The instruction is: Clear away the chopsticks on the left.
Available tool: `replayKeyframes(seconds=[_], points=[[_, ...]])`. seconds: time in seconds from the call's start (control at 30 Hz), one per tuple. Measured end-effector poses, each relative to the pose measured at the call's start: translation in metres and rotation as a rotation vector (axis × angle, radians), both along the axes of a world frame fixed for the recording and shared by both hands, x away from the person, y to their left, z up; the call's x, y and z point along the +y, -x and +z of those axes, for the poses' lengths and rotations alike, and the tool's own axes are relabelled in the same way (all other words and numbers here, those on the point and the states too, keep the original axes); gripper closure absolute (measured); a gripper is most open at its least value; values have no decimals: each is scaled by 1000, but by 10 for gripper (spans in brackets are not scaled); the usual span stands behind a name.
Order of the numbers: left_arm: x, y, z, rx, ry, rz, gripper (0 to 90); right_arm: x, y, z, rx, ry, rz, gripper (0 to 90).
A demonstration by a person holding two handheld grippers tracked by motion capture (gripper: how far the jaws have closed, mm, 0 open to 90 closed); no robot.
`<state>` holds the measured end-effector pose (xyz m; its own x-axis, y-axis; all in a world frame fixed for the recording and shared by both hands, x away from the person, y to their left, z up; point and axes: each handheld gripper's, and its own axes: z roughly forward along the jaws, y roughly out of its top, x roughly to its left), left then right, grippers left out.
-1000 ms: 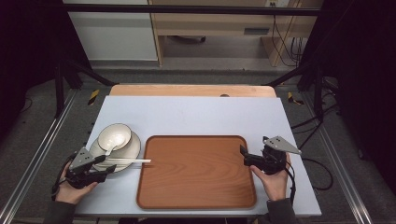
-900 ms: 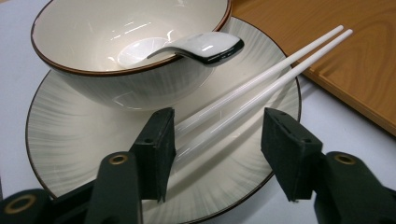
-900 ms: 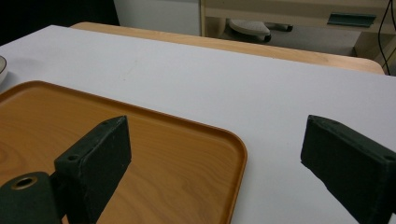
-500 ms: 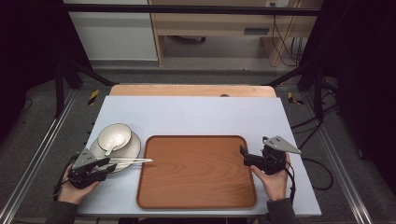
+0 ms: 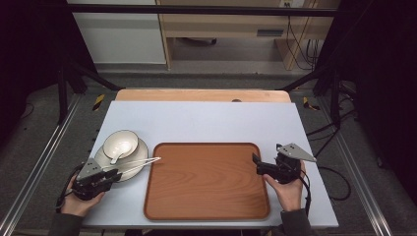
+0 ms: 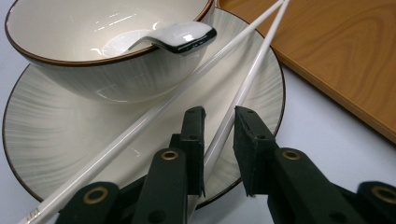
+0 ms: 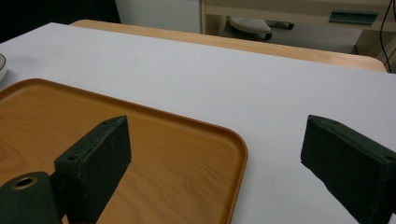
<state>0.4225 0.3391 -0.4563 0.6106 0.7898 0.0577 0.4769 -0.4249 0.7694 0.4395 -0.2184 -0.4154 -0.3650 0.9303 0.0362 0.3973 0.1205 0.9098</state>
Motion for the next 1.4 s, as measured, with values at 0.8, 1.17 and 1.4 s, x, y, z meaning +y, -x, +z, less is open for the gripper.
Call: replayKeyframes(seconds=[0.8,1.17,1.4], points=[[-12,0,1,38,11,20,816,-1,0,0,1,-6,1,84],[-22,-10,3,82,31,71,793,-1,0,0,4,-11,3,83],[-24,-10,4,92,40,76,837,0,-1,-1,9,-10,4,83]])
